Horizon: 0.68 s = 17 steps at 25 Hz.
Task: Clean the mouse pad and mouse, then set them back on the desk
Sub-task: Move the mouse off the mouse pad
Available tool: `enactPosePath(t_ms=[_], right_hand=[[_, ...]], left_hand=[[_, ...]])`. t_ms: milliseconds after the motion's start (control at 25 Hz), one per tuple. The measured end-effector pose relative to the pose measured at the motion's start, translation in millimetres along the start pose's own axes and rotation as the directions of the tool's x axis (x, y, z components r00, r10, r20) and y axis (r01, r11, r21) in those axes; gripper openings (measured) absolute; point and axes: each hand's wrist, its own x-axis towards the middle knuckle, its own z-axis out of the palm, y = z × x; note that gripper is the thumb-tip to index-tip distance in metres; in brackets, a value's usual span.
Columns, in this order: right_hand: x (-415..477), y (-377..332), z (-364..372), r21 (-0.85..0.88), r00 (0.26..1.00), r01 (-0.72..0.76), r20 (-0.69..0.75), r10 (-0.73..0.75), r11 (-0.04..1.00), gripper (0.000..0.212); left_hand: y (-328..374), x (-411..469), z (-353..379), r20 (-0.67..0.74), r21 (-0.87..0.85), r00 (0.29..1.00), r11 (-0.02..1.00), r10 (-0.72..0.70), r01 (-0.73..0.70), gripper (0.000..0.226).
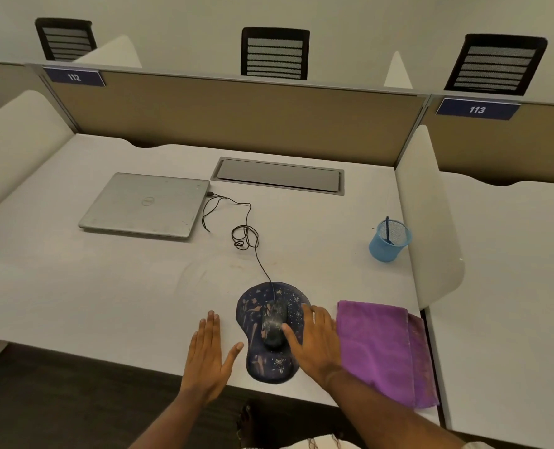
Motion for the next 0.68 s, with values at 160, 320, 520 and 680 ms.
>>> enactPosePath(t_ms=[160, 320, 520, 680], right_hand=[[5.4, -31.1, 1.6, 0.021, 0.999, -0.035, -0.004, 0.035, 0.999, 0.083], [8.4, -48.6, 9.2, 0.003, 0.994, -0.101, 0.04, 0.101, 0.995, 0.097], [8.7, -59.7, 18.9, 0.025, 0.981, -0.183, 0.071, 0.181, 0.983, 0.108], [6.7, -63.6, 24.7, 0.032, 0.973, -0.221, 0.079, 0.218, 0.975, 0.104]], left_hand=[[-34.5, 1.6, -16.4, -0.003, 0.013, 0.997, 0.996, -0.083, 0.083, 0.107], [-58.2, -0.8, -24.6, 0.017, 0.019, 0.993, 0.993, -0.113, 0.113, 0.111], [-69.6, -5.7, -25.0, 0.048, 0.001, 0.997, 0.998, -0.064, 0.064, 0.108], [-70.6, -4.9, -24.3, 0.055, -0.002, 0.997, 0.999, -0.05, 0.051, 0.107]])
